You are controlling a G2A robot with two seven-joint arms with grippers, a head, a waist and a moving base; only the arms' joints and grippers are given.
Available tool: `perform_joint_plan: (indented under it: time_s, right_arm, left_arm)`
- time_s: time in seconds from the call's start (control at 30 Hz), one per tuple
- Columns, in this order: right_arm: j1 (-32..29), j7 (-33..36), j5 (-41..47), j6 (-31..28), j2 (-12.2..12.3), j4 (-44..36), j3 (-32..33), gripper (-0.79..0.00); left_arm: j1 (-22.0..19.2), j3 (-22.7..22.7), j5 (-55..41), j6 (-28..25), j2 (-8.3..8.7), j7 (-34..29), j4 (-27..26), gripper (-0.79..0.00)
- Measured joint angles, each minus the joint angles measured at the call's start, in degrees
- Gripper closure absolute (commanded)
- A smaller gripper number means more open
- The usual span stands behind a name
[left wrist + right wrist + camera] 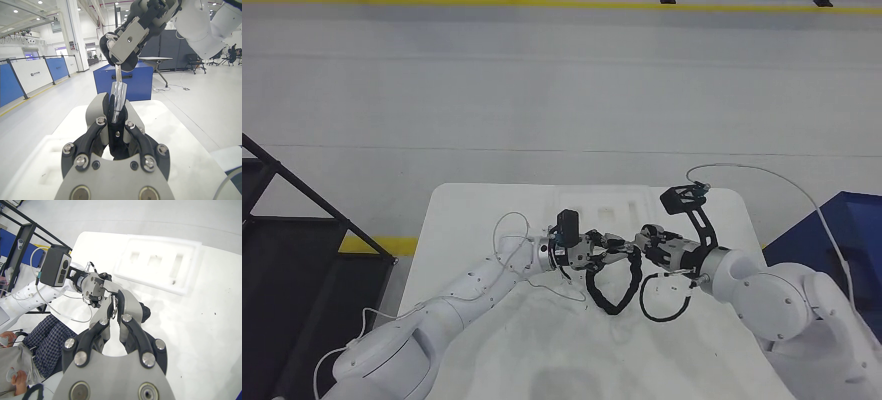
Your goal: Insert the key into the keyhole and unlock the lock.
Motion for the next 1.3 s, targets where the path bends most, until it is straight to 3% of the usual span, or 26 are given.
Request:
perform_joint_plan:
  time_s: [0.93,1.3]
  right_arm:
    - [-0.3,-2.5,5.2,-0.1,-0.9,1.9,1.4,0.0]
    - [-1.6,-5.4,16.1,-2.2,-1.4,4.7,3.8,0.0]
  left_arm:
    - [0.6,-0.1,-4.5,1.8,0.61,1.8,-1.9,0.0]
    - [1.0,0.4,-6.2,3.2,1.35,3.2,-2.8,0.0]
